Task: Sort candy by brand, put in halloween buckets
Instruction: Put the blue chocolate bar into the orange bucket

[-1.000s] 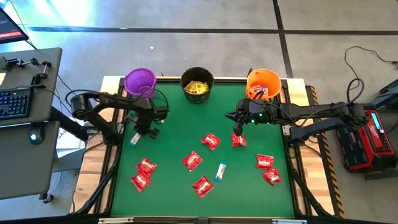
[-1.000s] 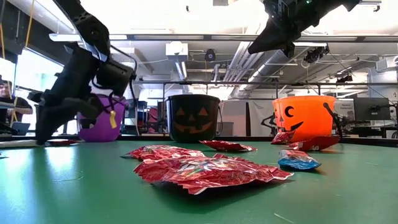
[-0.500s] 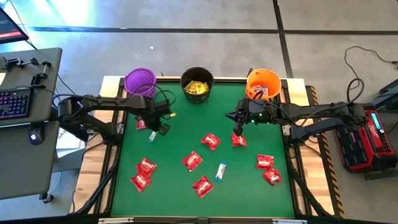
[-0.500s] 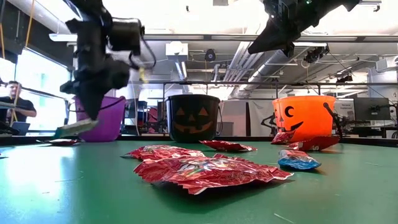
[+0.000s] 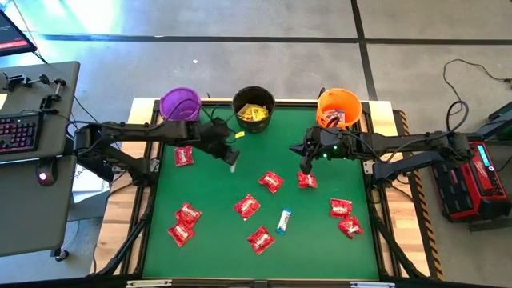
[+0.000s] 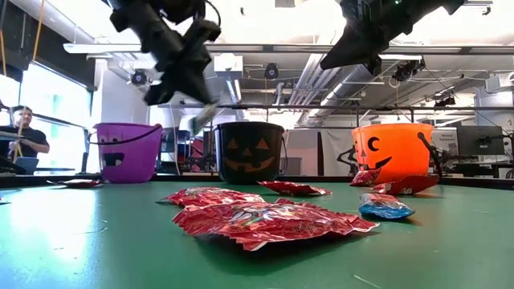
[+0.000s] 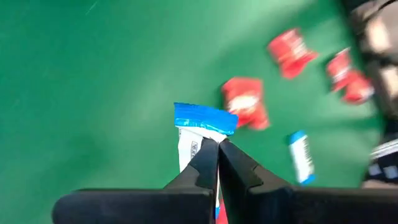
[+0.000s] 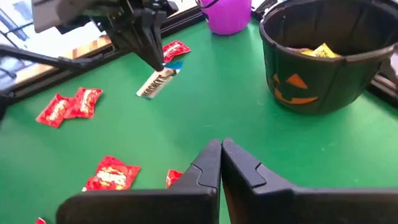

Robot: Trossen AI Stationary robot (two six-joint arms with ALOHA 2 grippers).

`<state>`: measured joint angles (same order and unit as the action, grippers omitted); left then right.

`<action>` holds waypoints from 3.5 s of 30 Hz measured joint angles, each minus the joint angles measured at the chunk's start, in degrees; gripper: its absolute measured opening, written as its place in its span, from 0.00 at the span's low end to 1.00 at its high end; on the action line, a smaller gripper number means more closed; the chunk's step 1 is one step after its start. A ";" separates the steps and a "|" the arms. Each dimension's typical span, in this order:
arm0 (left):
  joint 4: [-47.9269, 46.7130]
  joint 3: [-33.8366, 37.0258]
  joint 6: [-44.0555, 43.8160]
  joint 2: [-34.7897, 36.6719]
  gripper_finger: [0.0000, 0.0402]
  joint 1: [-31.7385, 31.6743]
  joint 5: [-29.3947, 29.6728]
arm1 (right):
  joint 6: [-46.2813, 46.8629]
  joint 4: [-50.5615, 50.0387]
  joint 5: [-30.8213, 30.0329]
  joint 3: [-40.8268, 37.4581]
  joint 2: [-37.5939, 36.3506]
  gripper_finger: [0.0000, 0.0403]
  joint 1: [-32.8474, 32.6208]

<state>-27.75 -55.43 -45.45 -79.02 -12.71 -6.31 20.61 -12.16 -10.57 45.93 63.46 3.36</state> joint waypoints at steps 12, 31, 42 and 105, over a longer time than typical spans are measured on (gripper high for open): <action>26.76 -0.19 -3.33 0.00 0.00 -3.54 3.24 | 2.18 2.54 -0.43 0.00 0.00 0.15 0.00; 54.98 -0.22 12.04 -0.04 0.00 -2.36 -6.18 | 10.44 18.62 5.24 6.83 4.15 0.67 0.19; 61.20 -0.22 13.61 -0.07 0.00 -2.60 -21.93 | 10.64 22.49 25.23 14.88 12.75 0.70 3.41; 55.35 -0.20 23.10 0.44 0.30 -7.32 -24.72 | 3.62 -22.11 13.41 19.30 8.02 0.02 37.56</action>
<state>27.60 -55.64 -22.34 -78.59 -20.03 -31.03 24.24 -34.28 2.84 65.23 71.48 40.91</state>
